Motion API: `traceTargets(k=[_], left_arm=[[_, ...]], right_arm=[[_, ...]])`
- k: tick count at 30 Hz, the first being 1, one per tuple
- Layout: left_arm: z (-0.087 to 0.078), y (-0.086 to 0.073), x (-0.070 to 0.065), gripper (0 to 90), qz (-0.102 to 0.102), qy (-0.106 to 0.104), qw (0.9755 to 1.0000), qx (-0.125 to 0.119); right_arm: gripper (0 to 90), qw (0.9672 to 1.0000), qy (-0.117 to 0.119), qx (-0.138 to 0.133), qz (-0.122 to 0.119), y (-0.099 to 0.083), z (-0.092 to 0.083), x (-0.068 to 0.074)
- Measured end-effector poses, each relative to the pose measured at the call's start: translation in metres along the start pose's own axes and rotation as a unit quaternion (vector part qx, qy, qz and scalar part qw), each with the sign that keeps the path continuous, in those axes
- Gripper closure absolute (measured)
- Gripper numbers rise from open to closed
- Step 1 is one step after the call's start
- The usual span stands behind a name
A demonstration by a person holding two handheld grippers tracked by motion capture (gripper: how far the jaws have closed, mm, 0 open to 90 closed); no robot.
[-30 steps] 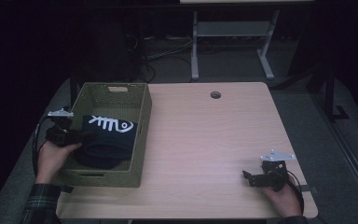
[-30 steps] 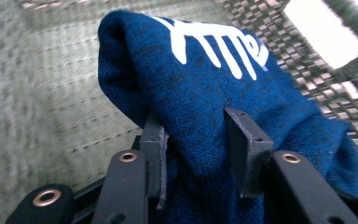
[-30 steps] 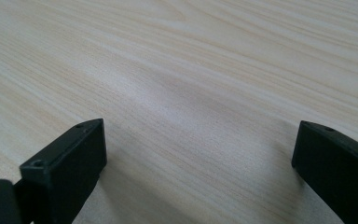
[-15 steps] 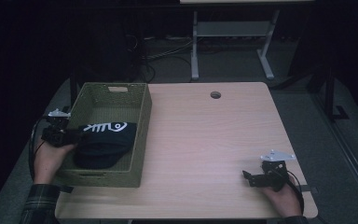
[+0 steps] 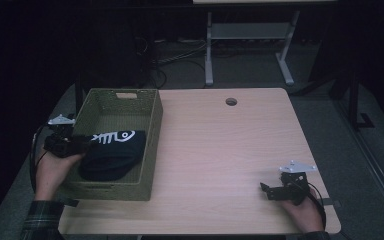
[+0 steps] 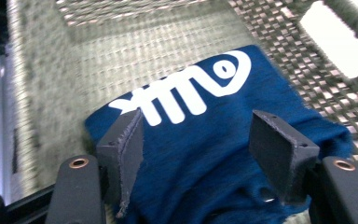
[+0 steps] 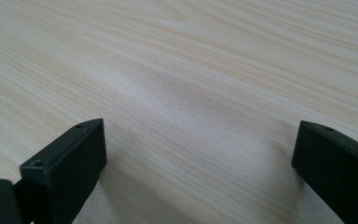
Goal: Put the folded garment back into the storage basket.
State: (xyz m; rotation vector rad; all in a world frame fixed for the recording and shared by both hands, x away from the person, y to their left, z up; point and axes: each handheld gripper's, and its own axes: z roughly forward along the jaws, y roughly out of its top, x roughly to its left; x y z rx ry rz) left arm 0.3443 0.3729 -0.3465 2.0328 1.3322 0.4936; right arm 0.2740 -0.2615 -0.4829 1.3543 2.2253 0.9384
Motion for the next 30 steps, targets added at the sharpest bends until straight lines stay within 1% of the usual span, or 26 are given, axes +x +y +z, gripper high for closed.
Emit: traceTargets(k=[2, 6, 7, 10, 11, 12, 13, 14, 16, 17, 18, 19, 20, 21, 22, 23, 24, 25, 26, 27, 30], left_arm=[[-0.001, 0.005, -0.010, 33.7, 0.006, -0.012, 0.9999, -0.009], [-0.003, 0.012, -0.023, 32.1, 0.008, -0.028, 0.9994, -0.019], [-0.003, 0.012, -0.023, 31.6, 0.008, -0.028, 0.9994, -0.019], [-0.003, 0.017, -0.033, 30.7, 0.016, -0.038, 0.9988, -0.028], [-0.002, 0.018, -0.035, 28.7, 0.017, -0.040, 0.9986, -0.030], [-0.001, 0.020, -0.041, 28.1, 0.017, -0.047, 0.9982, -0.034], [-0.001, 0.020, -0.041, 27.7, 0.017, -0.047, 0.9982, -0.034], [0.000, 0.022, -0.045, 27.7, 0.018, -0.049, 0.9979, -0.037], [0.003, 0.027, -0.053, 24.3, 0.018, -0.055, 0.9974, -0.043], [0.003, 0.027, -0.053, 23.1, 0.018, -0.055, 0.9974, -0.043], [0.005, 0.030, -0.061, 22.2, 0.022, -0.061, 0.9967, -0.049], [0.005, 0.030, -0.061, 21.1, 0.022, -0.061, 0.9967, -0.049], [0.006, 0.032, -0.065, 21.1, 0.022, -0.064, 0.9964, -0.051], [0.007, 0.034, -0.069, 19.2, 0.023, -0.068, 0.9960, -0.053], [0.009, 0.037, -0.078, 17.9, 0.028, -0.076, 0.9951, -0.057], [0.009, 0.037, -0.078, 17.1, 0.028, -0.076, 0.9951, -0.057], [0.011, 0.040, -0.088, 15.9, 0.034, -0.082, 0.9942, -0.061], [0.011, 0.040, -0.088, 14.9, 0.034, -0.082, 0.9942, -0.061], [0.013, 0.042, -0.098, 14.0, 0.038, -0.090, 0.9932, -0.063], [0.014, 0.043, -0.103, 13.8, 0.038, -0.093, 0.9927, -0.067], [0.016, 0.046, -0.117, 13.4, 0.048, -0.107, 0.9906, -0.072]], right_arm=[[2.6, 1.0000, 0.000, 0.000, 0.000, 0.000, 0.000, 0.000], [2.6, 1.0000, 0.000, 0.000, 0.000, 0.000, 0.000, 0.000], [2.6, 1.0000, 0.000, 0.000, 0.000, 0.000, 0.000, 0.000], [2.6, 1.0000, 0.000, 0.000, 0.000, 0.000, 0.000, 0.000], [2.6, 1.0000, 0.000, 0.000, 0.000, 0.000, 0.000, 0.000], [2.6, 1.0000, 0.000, 0.000, 0.000, 0.000, 0.000, 0.000], [2.6, 1.0000, 0.000, 0.000, 0.000, 0.000, 0.000, 0.000], [2.6, 1.0000, 0.000, 0.000, 0.000, 0.000, 0.000, 0.000], [2.6, 1.0000, 0.001, 0.000, 0.000, 0.000, 0.000, 0.000], [2.6, 1.0000, 0.001, 0.000, 0.000, 0.000, 0.000, 0.000], [2.6, 1.0000, 0.000, 0.000, 0.001, 0.000, 0.000, 0.000], [2.6, 1.0000, 0.001, 0.000, 0.000, 0.000, 0.000, 0.000], [2.6, 1.0000, 0.001, 0.000, 0.000, 0.000, 0.000, 0.000], [2.6, 1.0000, 0.001, 0.000, 0.000, 0.000, 0.000, 0.000], [2.6, 1.0000, 0.000, 0.000, -0.001, 0.000, 0.000, 0.000], [2.6, 1.0000, 0.000, 0.000, 0.000, 0.000, 0.000, 0.000], [2.6, 1.0000, 0.000, 0.000, 0.000, 0.000, 0.000, 0.000], [2.6, 1.0000, 0.000, 0.000, 0.000, 0.000, 0.000, 0.000], [2.6, 1.0000, 0.000, 0.000, -0.001, 0.000, 0.000, 0.000], [2.6, 1.0000, 0.000, 0.000, 0.000, 0.000, 0.000, 0.000], [2.6, 1.0000, 0.001, 0.000, 0.000, 0.000, 0.000, 0.000]])
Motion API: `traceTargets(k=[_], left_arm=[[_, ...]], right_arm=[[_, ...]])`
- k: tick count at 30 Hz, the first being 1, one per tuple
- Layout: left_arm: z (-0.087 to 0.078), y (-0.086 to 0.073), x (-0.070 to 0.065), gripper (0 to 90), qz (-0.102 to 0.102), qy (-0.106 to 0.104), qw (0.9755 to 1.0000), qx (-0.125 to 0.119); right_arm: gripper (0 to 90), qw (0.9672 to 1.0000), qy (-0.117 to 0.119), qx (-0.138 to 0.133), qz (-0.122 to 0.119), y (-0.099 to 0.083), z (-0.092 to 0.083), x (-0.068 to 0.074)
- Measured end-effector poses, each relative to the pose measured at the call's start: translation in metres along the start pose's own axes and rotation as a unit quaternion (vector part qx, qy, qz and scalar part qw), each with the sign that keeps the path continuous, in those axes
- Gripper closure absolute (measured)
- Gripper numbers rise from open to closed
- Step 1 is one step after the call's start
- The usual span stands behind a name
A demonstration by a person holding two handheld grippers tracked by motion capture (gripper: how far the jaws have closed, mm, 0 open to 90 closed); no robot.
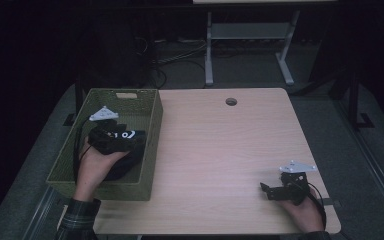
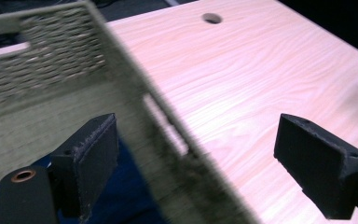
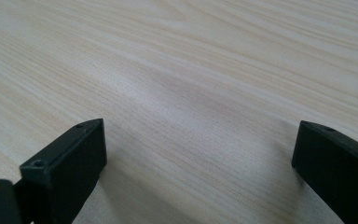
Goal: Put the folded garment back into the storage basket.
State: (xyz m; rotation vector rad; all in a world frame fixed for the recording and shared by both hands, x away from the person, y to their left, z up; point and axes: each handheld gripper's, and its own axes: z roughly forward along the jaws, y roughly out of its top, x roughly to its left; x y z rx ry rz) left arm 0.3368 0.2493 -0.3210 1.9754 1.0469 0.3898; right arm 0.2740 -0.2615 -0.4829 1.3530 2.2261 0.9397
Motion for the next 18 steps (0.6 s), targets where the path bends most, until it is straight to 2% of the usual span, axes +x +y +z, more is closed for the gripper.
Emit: traceTargets(k=[6, 8, 9, 12, 13, 14, 16, 17, 18], left_arm=[[0.013, 0.003, -0.023, 13.4, 0.010, -0.022, 0.9997, -0.003], [0.022, 0.003, -0.035, 13.4, 0.012, -0.038, 0.9992, -0.006], [0.022, 0.003, -0.035, 13.4, 0.012, -0.038, 0.9992, -0.006], [0.034, 0.003, -0.053, 13.4, 0.021, -0.055, 0.9983, -0.002], [0.034, 0.003, -0.053, 13.4, 0.021, -0.055, 0.9983, -0.002], [0.041, 0.003, -0.064, 13.4, 0.029, -0.061, 0.9977, 0.003], [0.046, 0.003, -0.072, 13.4, 0.036, -0.067, 0.9971, 0.006], [0.046, 0.003, -0.072, 13.4, 0.036, -0.067, 0.9971, 0.006], [0.051, 0.003, -0.082, 13.4, 0.040, -0.073, 0.9965, 0.006]], right_arm=[[2.6, 1.0000, 0.000, 0.000, 0.000, 0.000, 0.000, 0.000], [2.6, 1.0000, 0.000, -0.001, 0.000, 0.000, 0.000, 0.000], [2.6, 1.0000, 0.000, -0.001, 0.000, 0.000, 0.000, 0.000], [2.6, 1.0000, 0.000, 0.000, 0.000, 0.000, 0.000, 0.000], [2.6, 1.0000, 0.000, 0.000, 0.000, 0.000, 0.000, 0.000], [2.6, 1.0000, 0.000, 0.000, 0.000, 0.000, 0.000, 0.000], [2.6, 1.0000, 0.000, 0.000, 0.000, 0.000, 0.000, 0.000], [2.6, 1.0000, 0.000, 0.000, 0.000, 0.000, 0.000, 0.000], [2.6, 1.0000, -0.001, -0.001, 0.000, 0.000, 0.000, 0.000]])
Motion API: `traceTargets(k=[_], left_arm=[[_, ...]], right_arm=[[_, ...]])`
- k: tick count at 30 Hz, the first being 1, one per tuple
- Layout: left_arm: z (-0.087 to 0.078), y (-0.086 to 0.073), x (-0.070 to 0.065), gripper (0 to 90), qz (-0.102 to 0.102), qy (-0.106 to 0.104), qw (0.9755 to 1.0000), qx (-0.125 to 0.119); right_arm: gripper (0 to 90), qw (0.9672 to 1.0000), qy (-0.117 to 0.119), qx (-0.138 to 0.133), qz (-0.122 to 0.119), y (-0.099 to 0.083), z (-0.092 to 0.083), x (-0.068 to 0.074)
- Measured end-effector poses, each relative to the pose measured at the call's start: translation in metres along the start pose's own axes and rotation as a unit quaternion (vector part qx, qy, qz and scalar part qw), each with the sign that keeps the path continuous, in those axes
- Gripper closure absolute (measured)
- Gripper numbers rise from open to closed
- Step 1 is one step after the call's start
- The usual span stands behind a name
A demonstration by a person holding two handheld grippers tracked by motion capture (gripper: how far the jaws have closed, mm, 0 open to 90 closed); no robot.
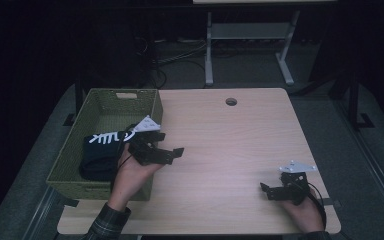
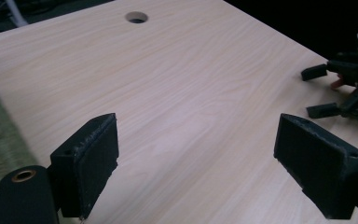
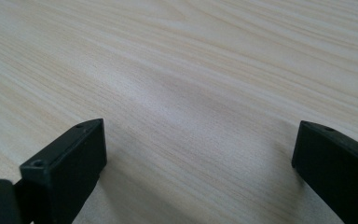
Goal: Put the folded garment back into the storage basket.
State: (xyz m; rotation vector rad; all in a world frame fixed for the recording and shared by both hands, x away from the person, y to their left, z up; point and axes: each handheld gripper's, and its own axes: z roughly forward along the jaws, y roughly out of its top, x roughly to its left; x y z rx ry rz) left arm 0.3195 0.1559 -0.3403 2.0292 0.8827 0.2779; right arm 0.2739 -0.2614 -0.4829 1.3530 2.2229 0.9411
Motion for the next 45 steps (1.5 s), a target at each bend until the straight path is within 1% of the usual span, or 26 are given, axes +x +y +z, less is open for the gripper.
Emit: traceTargets(k=[1, 2, 3, 4, 5, 7, 9, 10, 11, 14, 16, 19, 21, 22, 23, 24, 27, 29, 30, 31, 32, 34, 36, 37, 39, 45], left_arm=[[0.000, 0.000, 0.000, 13.4, 0.000, 0.000, 1.0000, 0.000], [0.006, 0.000, -0.007, 13.4, 0.004, -0.003, 1.0000, 0.002], [0.006, 0.000, -0.007, 13.4, 0.004, -0.003, 1.0000, 0.002], [0.011, -0.002, -0.012, 13.4, 0.007, -0.008, 0.9999, 0.003], [0.014, -0.003, -0.014, 13.6, 0.009, -0.009, 0.9999, 0.004], [0.020, -0.006, -0.020, 13.7, 0.010, -0.005, 0.9999, 0.003], [0.024, -0.008, -0.024, 13.7, 0.016, -0.005, 0.9998, 0.007], [0.026, -0.009, -0.026, 13.7, 0.018, -0.004, 0.9998, 0.004], [0.026, -0.009, -0.026, 13.7, 0.018, -0.004, 0.9998, 0.004], [0.036, -0.014, -0.033, 13.7, 0.021, -0.003, 0.9998, -0.001], [0.038, -0.016, -0.035, 13.7, 0.024, -0.004, 0.9997, 0.000], [0.051, -0.024, -0.039, 13.6, 0.033, -0.005, 0.9994, 0.011], [0.059, -0.030, -0.039, 13.5, 0.036, -0.003, 0.9992, 0.017], [0.059, -0.030, -0.039, 13.5, 0.036, -0.003, 0.9992, 0.017], [0.063, -0.033, -0.039, 13.5, 0.039, -0.002, 0.9990, 0.022], [0.070, -0.039, -0.040, 13.5, 0.043, -0.003, 0.9985, 0.034], [0.080, -0.048, -0.039, 13.5, 0.047, -0.001, 0.9978, 0.046], [0.083, -0.051, -0.038, 13.3, 0.048, -0.001, 0.9978, 0.047], [0.088, -0.056, -0.035, 13.1, 0.048, 0.005, 0.9975, 0.052], [0.088, -0.056, -0.035, 13.1, 0.048, 0.005, 0.9975, 0.052], [0.092, -0.061, -0.032, 13.1, 0.043, 0.008, 0.9974, 0.057], [0.094, -0.062, -0.031, 13.1, 0.044, 0.009, 0.9972, 0.060], [0.099, -0.068, -0.028, 13.1, 0.045, 0.016, 0.9965, 0.069], [0.101, -0.070, -0.028, 13.1, 0.045, 0.019, 0.9963, 0.070], [0.104, -0.072, -0.027, 13.0, 0.044, 0.019, 0.9962, 0.073], [0.116, -0.081, -0.027, 12.8, 0.049, 0.021, 0.9938, 0.098]], right_arm=[[2.6, 1.0000, 0.000, 0.000, 0.000, 0.000, 0.000, 0.000], [2.6, 1.0000, 0.000, 0.000, 0.000, 0.000, 0.000, 0.000], [2.6, 1.0000, 0.000, 0.000, 0.000, 0.000, 0.000, 0.000], [2.6, 1.0000, 0.001, 0.001, 0.000, 0.000, 0.000, 0.000], [2.6, 1.0000, 0.001, 0.001, 0.000, 0.000, 0.000, 0.000], [2.6, 1.0000, 0.001, 0.001, 0.000, 0.000, 0.000, 0.000], [2.6, 1.0000, 0.001, 0.001, 0.000, 0.000, 0.000, 0.000], [2.6, 1.0000, 0.001, 0.002, 0.001, 0.000, 0.000, 0.000], [2.6, 1.0000, 0.001, 0.002, 0.001, 0.000, 0.000, 0.000], [2.6, 1.0000, 0.001, 0.001, 0.000, 0.000, 0.000, 0.000], [2.6, 1.0000, 0.001, 0.001, 0.000, 0.000, 0.000, 0.000], [2.6, 1.0000, 0.000, 0.001, -0.001, 0.000, 0.000, 0.000], [2.6, 1.0000, 0.001, 0.001, 0.000, 0.000, 0.000, 0.000], [2.6, 1.0000, 0.001, 0.001, 0.000, 0.000, 0.000, 0.000], [2.6, 1.0000, 0.000, 0.001, 0.000, 0.000, 0.000, 0.000], [2.6, 1.0000, 0.000, 0.001, 0.000, 0.000, 0.000, 0.000], [2.6, 1.0000, 0.000, 0.001, 0.000, 0.000, 0.000, 0.000], [2.6, 1.0000, 0.001, 0.001, -0.002, 0.000, 0.000, 0.000], [2.6, 1.0000, 0.002, 0.001, -0.002, 0.000, 0.000, 0.000], [2.6, 1.0000, 0.002, 0.001, -0.002, 0.000, 0.000, 0.000], [2.6, 1.0000, 0.002, 0.001, -0.002, 0.000, 0.000, 0.000], [2.6, 1.0000, 0.002, 0.001, -0.002, 0.000, 0.000, 0.000], [2.6, 1.0000, 0.002, 0.001, -0.002, 0.000, 0.000, 0.000], [2.6, 1.0000, 0.002, 0.001, -0.002, 0.000, 0.000, 0.000], [2.6, 1.0000, 0.002, 0.001, -0.002, 0.000, 0.000, 0.000], [2.6, 1.0000, 0.002, 0.001, -0.002, 0.000, 0.000, 0.000]])
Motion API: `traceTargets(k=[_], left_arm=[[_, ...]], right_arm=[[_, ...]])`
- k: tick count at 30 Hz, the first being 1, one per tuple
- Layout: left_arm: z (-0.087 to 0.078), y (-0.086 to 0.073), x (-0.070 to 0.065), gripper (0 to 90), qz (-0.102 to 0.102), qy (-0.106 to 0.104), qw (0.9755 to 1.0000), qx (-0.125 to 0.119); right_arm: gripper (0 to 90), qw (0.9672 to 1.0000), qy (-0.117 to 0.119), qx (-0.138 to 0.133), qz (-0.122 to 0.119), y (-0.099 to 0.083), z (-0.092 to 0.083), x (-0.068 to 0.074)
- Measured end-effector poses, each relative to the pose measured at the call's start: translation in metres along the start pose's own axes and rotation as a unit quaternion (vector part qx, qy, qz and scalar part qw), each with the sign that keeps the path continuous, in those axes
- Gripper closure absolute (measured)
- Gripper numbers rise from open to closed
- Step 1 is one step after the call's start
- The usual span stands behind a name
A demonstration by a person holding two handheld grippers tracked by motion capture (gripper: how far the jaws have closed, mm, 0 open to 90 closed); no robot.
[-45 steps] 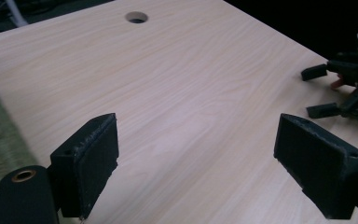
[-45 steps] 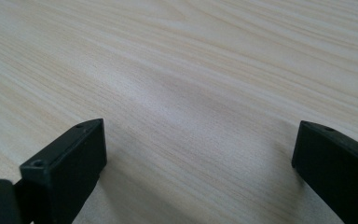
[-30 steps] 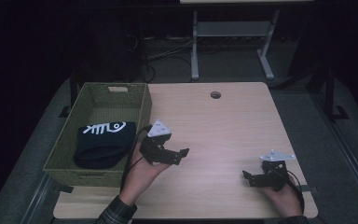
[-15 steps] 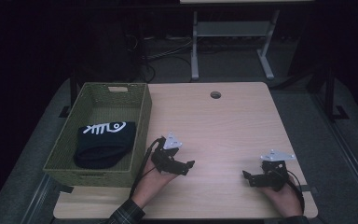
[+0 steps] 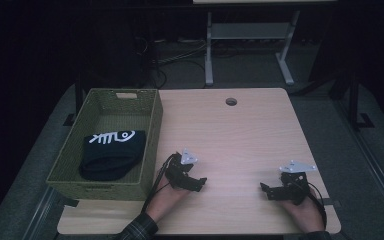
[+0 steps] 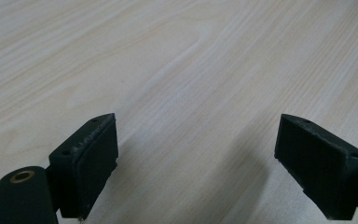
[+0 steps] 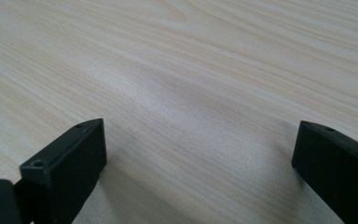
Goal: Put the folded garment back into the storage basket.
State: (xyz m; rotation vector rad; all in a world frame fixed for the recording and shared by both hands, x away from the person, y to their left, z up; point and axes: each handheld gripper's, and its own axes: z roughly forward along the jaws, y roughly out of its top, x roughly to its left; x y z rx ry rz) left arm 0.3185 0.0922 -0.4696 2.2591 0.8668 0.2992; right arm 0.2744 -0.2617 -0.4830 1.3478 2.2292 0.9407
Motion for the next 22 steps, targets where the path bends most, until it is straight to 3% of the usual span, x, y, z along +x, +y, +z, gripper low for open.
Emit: traceTargets(k=[4, 8, 22], left_arm=[[0.0026, -0.0016, -0.0011, 12.8, 0.008, 0.010, 0.9999, -0.001], [0.0045, -0.0069, -0.0013, 12.8, 0.010, 0.014, 0.9995, -0.027], [0.0045, -0.0069, -0.0013, 12.8, 0.010, 0.014, 0.9995, -0.027]], right_arm=[[2.6, 1.0000, 0.000, 0.000, 0.000, 0.0000, 0.0000, 0.0000], [2.6, 1.0000, 0.000, 0.000, 0.000, 0.0000, 0.0000, 0.0000], [2.6, 1.0000, 0.000, 0.000, 0.000, 0.0000, 0.0000, 0.0000]])
